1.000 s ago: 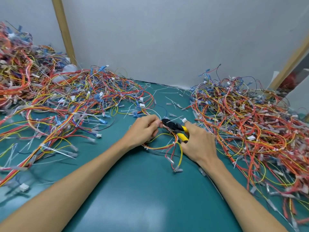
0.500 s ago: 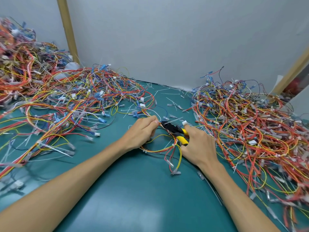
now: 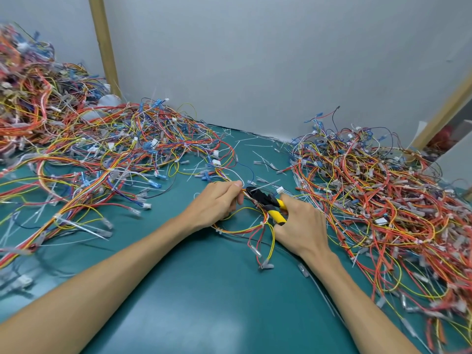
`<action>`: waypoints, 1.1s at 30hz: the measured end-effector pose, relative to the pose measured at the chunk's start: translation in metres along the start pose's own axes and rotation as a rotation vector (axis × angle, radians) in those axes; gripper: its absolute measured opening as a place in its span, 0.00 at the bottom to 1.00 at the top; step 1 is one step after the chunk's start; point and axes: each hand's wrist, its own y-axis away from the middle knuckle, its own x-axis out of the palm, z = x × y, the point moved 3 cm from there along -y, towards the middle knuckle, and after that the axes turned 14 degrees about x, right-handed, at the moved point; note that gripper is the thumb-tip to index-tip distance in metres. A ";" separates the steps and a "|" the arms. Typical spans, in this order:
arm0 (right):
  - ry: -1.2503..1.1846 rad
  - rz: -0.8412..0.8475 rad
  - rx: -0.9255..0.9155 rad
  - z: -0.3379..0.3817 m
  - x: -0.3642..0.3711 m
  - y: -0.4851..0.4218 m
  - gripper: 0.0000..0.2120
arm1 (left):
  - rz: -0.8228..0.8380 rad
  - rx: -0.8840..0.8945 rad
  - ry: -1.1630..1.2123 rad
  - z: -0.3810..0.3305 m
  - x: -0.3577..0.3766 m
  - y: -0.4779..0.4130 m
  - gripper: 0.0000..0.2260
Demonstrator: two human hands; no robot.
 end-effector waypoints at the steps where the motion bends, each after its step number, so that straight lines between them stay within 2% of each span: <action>1: -0.007 0.003 0.013 -0.001 0.001 0.000 0.11 | 0.011 0.011 -0.022 -0.002 0.000 0.000 0.20; 3: -0.035 0.014 0.040 -0.004 0.001 0.000 0.11 | 0.046 0.016 0.007 -0.005 -0.001 -0.002 0.20; 8: -0.173 0.085 0.089 -0.009 0.003 0.003 0.13 | 0.161 -0.055 0.373 -0.009 0.006 -0.002 0.18; 11: -0.193 0.115 0.107 -0.010 0.004 0.004 0.13 | 0.205 -0.072 0.453 -0.008 0.007 -0.003 0.16; 14: -0.172 0.123 0.112 -0.010 0.003 0.004 0.16 | 0.205 -0.083 0.476 -0.006 0.003 -0.004 0.15; 19: -0.174 0.122 0.125 -0.009 0.001 0.005 0.17 | 0.042 -0.152 0.408 -0.005 0.005 -0.003 0.13; 23: -0.159 0.116 0.117 -0.007 -0.001 0.006 0.17 | 0.004 -0.135 0.355 -0.012 0.010 0.000 0.12; 29: -0.141 0.082 0.080 -0.003 -0.003 0.009 0.13 | 0.081 -0.209 0.422 -0.011 0.010 -0.002 0.15; 33: -0.142 0.061 0.058 -0.004 -0.002 0.010 0.13 | 0.214 -0.157 0.422 -0.005 0.003 -0.001 0.15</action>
